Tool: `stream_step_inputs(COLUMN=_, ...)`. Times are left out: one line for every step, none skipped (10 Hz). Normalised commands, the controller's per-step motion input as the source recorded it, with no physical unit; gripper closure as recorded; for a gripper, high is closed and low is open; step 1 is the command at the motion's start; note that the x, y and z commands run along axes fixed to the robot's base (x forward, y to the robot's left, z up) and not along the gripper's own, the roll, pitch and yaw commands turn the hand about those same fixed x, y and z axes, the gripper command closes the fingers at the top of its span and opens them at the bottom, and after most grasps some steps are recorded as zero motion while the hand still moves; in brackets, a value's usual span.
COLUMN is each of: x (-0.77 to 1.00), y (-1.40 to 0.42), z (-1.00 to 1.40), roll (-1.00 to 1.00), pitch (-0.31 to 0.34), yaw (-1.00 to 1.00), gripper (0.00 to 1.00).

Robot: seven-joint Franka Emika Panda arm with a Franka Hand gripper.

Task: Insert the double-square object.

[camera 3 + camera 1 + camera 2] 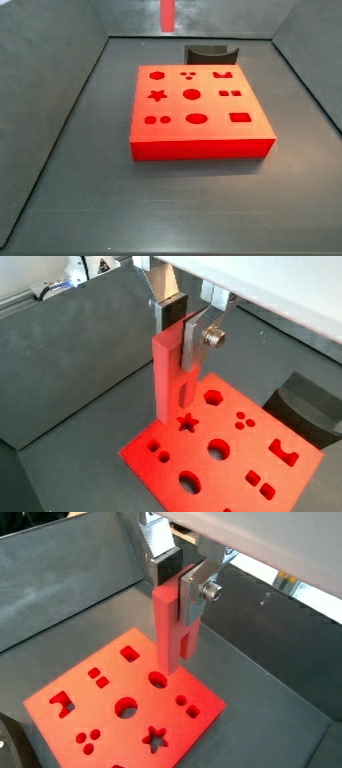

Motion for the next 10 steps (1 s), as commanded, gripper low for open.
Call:
stream_step_inputs(x=0.22, y=0.02, z=-0.21, roll=0.0, pitch=-0.09, yaw=0.0, gripper=1.0)
stream_step_inputs(x=0.59, y=0.19, z=-0.21, roll=0.0, pitch=-0.044, yaw=-0.07, gripper=1.0)
stream_step_inputs(x=0.66, y=0.44, z=-0.15, roll=0.0, pitch=-0.059, yaw=-0.12, gripper=1.0)
stream_step_inputs(x=0.71, y=0.52, z=-0.01, roll=-0.04, pitch=-0.11, yaw=0.0, gripper=1.0)
stream_step_inputs(x=0.83, y=0.37, z=0.0, roll=0.04, pitch=-0.107, yaw=0.0, gripper=1.0)
stream_step_inputs(x=0.92, y=0.21, z=0.0, roll=0.16, pitch=-0.083, yaw=0.0, gripper=1.0)
stream_step_inputs(x=0.93, y=0.0, z=-0.06, roll=0.19, pitch=-0.073, yaw=0.0, gripper=1.0)
stream_step_inputs(x=1.0, y=-0.08, z=-0.18, roll=0.17, pitch=-0.086, yaw=-0.05, gripper=1.0)
stream_step_inputs(x=0.65, y=-0.07, z=-0.25, roll=0.03, pitch=-0.189, yaw=-0.43, gripper=1.0)
stream_step_inputs(x=0.59, y=-0.04, z=-0.27, roll=0.03, pitch=-0.164, yaw=-0.5, gripper=1.0)
